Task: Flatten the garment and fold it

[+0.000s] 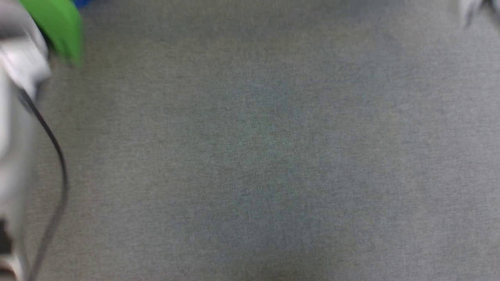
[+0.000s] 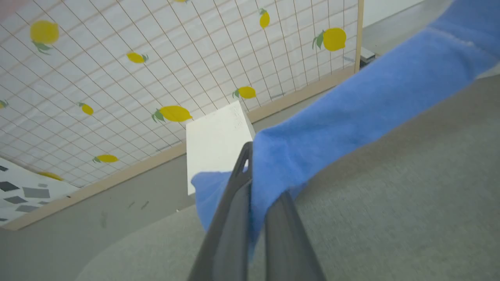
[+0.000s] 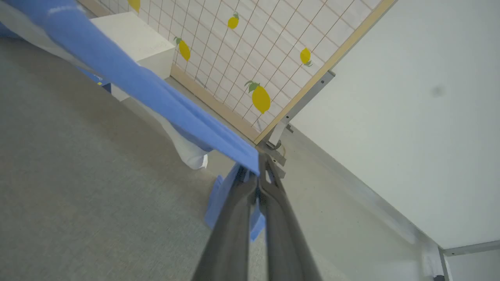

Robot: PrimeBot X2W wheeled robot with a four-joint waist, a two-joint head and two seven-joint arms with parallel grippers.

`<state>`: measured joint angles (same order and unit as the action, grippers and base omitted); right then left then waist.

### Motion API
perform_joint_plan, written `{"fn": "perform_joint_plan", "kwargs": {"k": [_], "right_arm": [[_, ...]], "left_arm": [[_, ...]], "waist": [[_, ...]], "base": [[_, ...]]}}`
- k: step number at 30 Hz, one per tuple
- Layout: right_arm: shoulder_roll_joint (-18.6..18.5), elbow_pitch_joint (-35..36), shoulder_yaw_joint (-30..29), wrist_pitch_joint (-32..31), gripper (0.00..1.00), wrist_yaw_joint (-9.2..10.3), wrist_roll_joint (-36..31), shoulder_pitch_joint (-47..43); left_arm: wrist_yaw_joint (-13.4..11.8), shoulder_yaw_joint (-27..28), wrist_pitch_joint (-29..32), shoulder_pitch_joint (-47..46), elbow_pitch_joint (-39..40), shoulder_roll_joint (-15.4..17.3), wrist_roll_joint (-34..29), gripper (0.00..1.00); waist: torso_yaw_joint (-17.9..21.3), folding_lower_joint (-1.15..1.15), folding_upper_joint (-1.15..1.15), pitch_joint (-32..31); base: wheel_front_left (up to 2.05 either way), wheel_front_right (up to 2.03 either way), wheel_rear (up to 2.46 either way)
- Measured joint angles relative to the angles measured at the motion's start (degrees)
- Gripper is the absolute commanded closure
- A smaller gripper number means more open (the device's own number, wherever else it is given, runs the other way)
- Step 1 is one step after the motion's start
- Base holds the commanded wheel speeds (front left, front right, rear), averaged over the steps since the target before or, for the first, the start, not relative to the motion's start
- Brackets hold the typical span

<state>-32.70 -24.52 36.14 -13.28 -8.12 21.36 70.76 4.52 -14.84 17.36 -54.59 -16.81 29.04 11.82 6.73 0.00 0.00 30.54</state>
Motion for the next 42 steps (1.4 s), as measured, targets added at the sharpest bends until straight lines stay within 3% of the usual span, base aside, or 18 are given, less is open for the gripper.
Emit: {"fn": "perform_joint_plan", "kwargs": {"k": [7, 14, 19, 23, 32, 33, 34, 35, 36, 37, 42], "right_arm": [[-7.55, 11.62, 1.51, -4.57, 1.00, -0.01, 9.71, -21.98], [-9.32, 19.64, -7.54, -8.45, 1.00, -0.01, 11.34, -45.12], [-5.92, 24.29, -15.99, -11.78, 1.00, -0.01, 8.68, -59.10], [-0.89, 27.81, -23.36, -15.86, 1.00, -0.01, 6.28, -69.69], [7.68, 31.06, -30.34, -22.58, 1.00, 0.08, 1.37, -82.93], [8.18, 30.94, -30.47, -22.60, 1.00, 0.09, 1.19, -83.29], [8.75, 30.71, -30.65, -22.49, 0.99, 0.10, 0.80, -83.68], [9.07, 30.51, -30.65, -21.81, 0.52, 0.12, 0.25, -83.76], [9.37, 30.17, -30.69, -21.25, 0.12, 0.13, 0.00, -83.81], [9.85, 29.58, -30.86, -20.73, 0.00, 0.13, -0.21, -83.89], [12.95, 28.32, -34.18, -17.72, 0.00, 0.53, -0.91, -86.10]], "left_arm": [[-0.10, -0.58, 8.06, 27.05, 9.11, -1.33, 9.25, 1.00], [-5.27, 0.81, 10.80, 47.76, 20.43, -2.76, 14.79, 1.00], [-8.38, 0.74, 12.52, 58.62, 25.68, -3.63, 16.05, 1.00], [-10.34, -0.15, 13.91, 65.35, 28.61, -4.01, 16.52, 1.00], [-10.46, -2.43, 12.81, 70.03, 27.31, -5.23, 17.52, 1.00], [-10.48, -2.55, 12.35, 70.02, 26.96, -5.56, 17.50, 0.42], [-10.62, -2.71, 11.72, 70.02, 26.50, -6.00, 17.46, 0.00], [-10.63, -2.87, 11.51, 70.00, 26.08, -6.36, 17.44, 0.00], [-10.66, -2.99, 11.34, 70.01, 25.76, -6.73, 17.45, 0.00], [-10.72, -3.09, 10.92, 70.01, 25.49, -7.28, 17.45, 0.00], [-12.05, -2.69, 8.61, 70.12, 24.61, -8.28, 17.44, 0.00]], "waist": [[-0.71, -0.01, 0.00, -5.66], [-1.43, -0.01, 0.00, -12.02], [-1.77, -0.01, 0.00, -16.12], [-2.12, -0.01, 0.00, -19.14], [-3.49, -0.01, 0.00, -22.39], [-3.60, -0.01, 0.00, -22.47], [-3.72, -0.01, 0.00, -22.54], [-3.84, -0.01, 0.00, -22.58], [-3.92, -0.01, 0.00, -22.61], [-4.04, -0.01, 0.00, -22.67], [-4.96, -0.01, 0.00, -23.14]], "base": [[0.00, 0.00, 0.00], [0.00, 0.00, 0.00], [0.00, 0.00, 0.00], [0.00, 0.00, 0.00], [0.00, 0.00, 0.00], [0.00, 0.00, 0.00], [0.00, 0.00, 0.00], [0.00, 0.00, 0.00], [0.00, 0.00, 0.00], [0.00, 0.00, 0.00], [0.00, 0.00, 0.00]]}}
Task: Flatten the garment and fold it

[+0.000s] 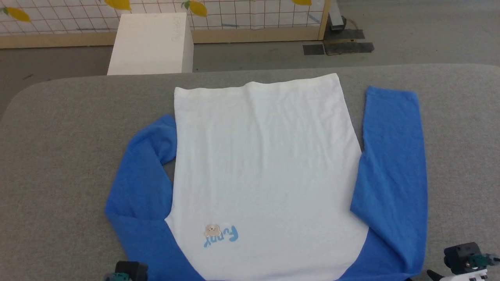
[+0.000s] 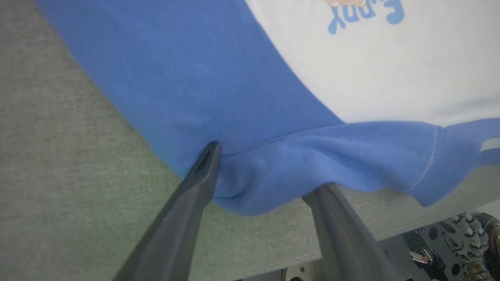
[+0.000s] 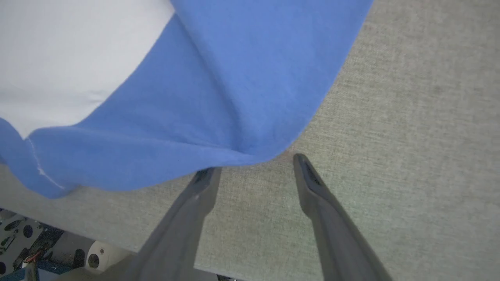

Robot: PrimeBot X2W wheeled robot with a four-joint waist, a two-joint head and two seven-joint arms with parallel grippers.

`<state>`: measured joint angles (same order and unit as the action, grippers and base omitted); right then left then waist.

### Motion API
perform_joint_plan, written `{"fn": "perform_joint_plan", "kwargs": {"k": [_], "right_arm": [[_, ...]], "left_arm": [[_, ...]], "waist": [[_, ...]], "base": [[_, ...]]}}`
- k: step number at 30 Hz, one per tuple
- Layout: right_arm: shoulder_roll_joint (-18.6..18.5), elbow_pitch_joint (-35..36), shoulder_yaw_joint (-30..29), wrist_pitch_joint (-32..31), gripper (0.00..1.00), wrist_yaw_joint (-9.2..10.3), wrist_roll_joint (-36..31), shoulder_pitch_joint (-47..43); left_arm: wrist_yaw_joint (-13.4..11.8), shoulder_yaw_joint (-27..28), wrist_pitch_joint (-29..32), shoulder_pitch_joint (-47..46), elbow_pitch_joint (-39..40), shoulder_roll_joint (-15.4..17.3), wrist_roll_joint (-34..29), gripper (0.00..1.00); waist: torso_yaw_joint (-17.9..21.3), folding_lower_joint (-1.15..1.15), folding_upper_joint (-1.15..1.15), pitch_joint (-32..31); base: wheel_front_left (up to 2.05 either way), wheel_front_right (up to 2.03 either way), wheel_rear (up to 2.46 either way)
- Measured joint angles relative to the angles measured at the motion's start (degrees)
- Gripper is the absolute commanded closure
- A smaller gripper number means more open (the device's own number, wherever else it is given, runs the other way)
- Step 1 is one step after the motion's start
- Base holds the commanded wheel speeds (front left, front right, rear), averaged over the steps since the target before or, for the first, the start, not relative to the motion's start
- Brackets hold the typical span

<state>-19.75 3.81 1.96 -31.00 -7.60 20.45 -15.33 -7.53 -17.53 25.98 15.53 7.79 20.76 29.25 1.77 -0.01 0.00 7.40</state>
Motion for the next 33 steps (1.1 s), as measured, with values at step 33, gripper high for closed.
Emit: {"fn": "perform_joint_plan", "kwargs": {"k": [33], "right_arm": [[12.06, 3.75, -11.11, 26.39, 0.00, 0.02, -8.08, 5.19]], "left_arm": [[-7.14, 12.37, -8.29, -0.34, 9.80, 6.16, -4.95, 0.00]], "waist": [[1.28, 0.00, 0.00, 2.80]], "base": [[0.00, 0.00, 0.00]]}}
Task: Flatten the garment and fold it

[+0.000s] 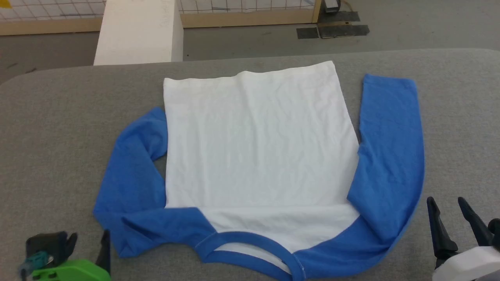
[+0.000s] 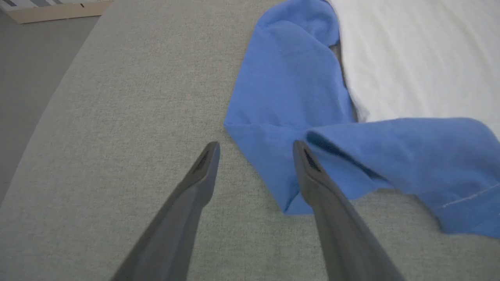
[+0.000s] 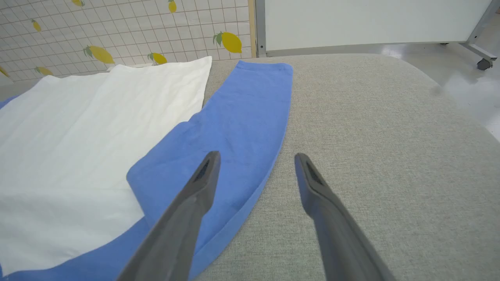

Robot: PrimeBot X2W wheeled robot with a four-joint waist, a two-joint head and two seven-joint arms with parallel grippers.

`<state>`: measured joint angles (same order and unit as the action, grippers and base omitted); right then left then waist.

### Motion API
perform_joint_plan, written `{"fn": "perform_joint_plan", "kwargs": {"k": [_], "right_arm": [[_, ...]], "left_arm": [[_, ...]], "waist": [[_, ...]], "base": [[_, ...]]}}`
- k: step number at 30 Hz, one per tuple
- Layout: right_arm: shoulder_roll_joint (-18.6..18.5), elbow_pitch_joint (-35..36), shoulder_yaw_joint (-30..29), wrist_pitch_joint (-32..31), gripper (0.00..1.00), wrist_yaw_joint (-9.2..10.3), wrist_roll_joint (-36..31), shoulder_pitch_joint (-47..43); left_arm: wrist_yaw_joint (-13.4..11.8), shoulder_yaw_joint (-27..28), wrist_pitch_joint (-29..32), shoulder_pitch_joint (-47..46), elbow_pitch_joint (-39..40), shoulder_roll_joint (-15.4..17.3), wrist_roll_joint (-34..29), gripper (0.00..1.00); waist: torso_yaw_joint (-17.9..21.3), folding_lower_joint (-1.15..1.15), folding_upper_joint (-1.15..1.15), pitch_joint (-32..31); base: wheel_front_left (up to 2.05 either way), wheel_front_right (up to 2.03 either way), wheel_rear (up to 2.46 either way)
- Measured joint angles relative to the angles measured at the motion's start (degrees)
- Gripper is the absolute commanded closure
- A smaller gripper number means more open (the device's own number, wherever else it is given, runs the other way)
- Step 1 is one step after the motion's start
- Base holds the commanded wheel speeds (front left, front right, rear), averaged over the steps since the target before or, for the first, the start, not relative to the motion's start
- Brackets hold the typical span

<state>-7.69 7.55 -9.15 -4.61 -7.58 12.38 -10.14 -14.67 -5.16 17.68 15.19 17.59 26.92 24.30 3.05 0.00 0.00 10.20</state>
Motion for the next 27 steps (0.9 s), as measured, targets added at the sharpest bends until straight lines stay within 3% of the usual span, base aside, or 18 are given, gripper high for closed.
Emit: {"fn": "perform_joint_plan", "kwargs": {"k": [5, 10, 15, 19, 27], "right_arm": [[0.81, 0.53, -1.90, -0.79, 0.00, 0.00, -1.04, -0.78], [1.49, 1.80, -2.22, -0.99, 0.00, 0.00, -1.42, -0.81], [1.48, 1.98, -1.10, 1.74, 0.00, 0.00, -1.03, 0.42], [1.32, 1.92, 0.30, 4.01, 0.00, 0.00, -0.77, 2.44], [1.13, 0.33, 3.33, 6.16, 0.00, 0.00, 0.35, 6.67]], "left_arm": [[-2.08, 2.79, 1.41, 4.61, 3.78, 0.44, 1.54, 0.00], [-1.35, 4.27, -4.03, 3.44, 5.36, 0.58, 1.57, 0.00], [4.92, 0.69, -8.05, -6.43, 0.48, 1.18, 1.58, 0.00], [10.61, -2.68, -7.93, -17.90, -5.92, 2.86, 1.58, 0.00], [19.25, -7.37, 1.60, -37.63, -17.92, 8.33, 1.92, 0.00]], "waist": [[-1.59, 0.00, 0.00, -0.27], [-3.23, 0.00, 0.00, -0.98], [-3.61, 0.00, 0.00, -0.41], [-2.97, 0.00, 0.00, 1.19], [0.60, 0.01, 0.00, 5.88]], "base": [[0.00, 0.00, 0.00], [0.00, 0.00, 0.00], [0.00, 0.00, 0.00], [0.00, 0.00, 0.00], [0.00, 0.00, 0.00]]}}
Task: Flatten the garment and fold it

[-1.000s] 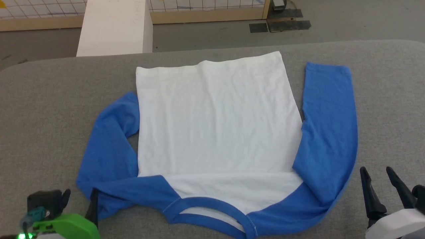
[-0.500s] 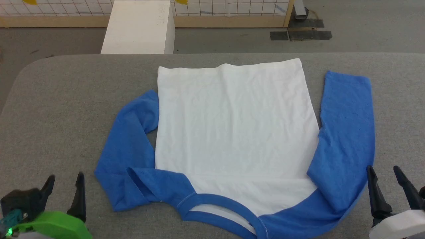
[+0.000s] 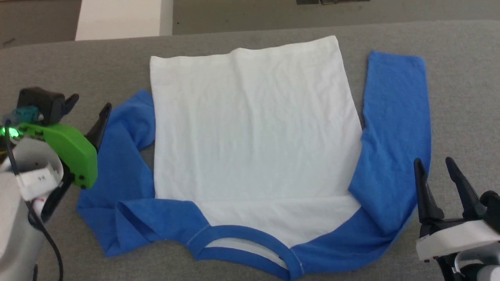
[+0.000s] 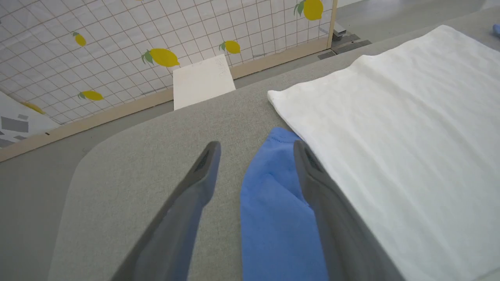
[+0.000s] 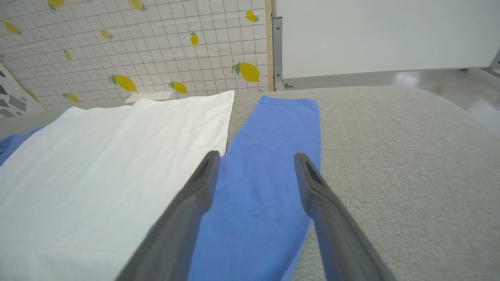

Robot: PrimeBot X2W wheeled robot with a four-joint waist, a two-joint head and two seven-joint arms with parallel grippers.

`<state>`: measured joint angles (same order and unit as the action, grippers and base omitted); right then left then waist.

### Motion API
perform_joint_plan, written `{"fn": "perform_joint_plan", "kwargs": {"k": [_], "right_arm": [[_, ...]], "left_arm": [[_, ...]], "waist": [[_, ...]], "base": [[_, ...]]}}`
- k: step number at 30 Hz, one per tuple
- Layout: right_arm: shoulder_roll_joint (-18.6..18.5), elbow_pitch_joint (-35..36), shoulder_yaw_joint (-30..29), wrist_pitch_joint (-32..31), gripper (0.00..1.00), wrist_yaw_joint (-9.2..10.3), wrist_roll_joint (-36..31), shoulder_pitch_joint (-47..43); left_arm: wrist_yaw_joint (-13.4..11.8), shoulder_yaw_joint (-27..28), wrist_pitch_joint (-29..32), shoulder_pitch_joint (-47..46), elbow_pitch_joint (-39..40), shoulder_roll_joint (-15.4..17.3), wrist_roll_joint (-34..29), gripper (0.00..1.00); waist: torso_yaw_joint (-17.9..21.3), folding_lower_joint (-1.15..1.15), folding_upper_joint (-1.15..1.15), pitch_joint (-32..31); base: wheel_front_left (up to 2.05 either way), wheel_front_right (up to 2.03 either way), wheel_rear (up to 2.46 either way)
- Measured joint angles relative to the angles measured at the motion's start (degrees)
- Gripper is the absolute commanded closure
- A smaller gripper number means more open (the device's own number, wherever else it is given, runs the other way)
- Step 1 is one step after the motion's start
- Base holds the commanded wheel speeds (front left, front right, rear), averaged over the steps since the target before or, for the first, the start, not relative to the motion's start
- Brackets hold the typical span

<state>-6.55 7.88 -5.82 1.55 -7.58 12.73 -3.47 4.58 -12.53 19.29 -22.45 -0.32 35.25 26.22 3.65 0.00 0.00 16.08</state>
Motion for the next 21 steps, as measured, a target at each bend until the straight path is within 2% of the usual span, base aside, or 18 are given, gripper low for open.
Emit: {"fn": "perform_joint_plan", "kwargs": {"k": [6, 13, 17, 21], "right_arm": [[-0.05, -1.32, 1.86, 1.27, 0.00, 0.00, 0.98, 3.64], [-0.38, -2.55, 3.44, 2.85, 0.00, 0.00, 1.43, 6.93], [-0.47, -3.15, 4.20, 3.36, 0.00, 0.00, 1.55, 7.77], [-0.51, -3.37, 4.67, 3.53, 0.00, 0.00, 1.56, 8.18]], "left_arm": [[1.87, -3.55, 8.25, -10.03, -6.37, 1.89, 1.14, 0.00], [1.83, -5.45, 18.38, -16.12, -12.23, 3.26, 2.04, 0.00], [-0.26, -5.50, 24.41, -16.52, -14.47, 3.74, 3.39, 0.00], [-4.32, -4.60, 31.51, -16.68, -14.81, 4.36, 4.59, 0.00]], "waist": [[3.49, 0.00, 0.00, 4.02], [7.66, 0.00, 0.00, 7.82], [9.60, 0.00, 0.00, 9.34], [10.92, 0.00, 0.00, 10.57]], "base": [[0.00, 0.00, 0.00], [0.00, 0.00, 0.00], [0.00, 0.00, 0.00], [0.00, 0.00, 0.00]]}}
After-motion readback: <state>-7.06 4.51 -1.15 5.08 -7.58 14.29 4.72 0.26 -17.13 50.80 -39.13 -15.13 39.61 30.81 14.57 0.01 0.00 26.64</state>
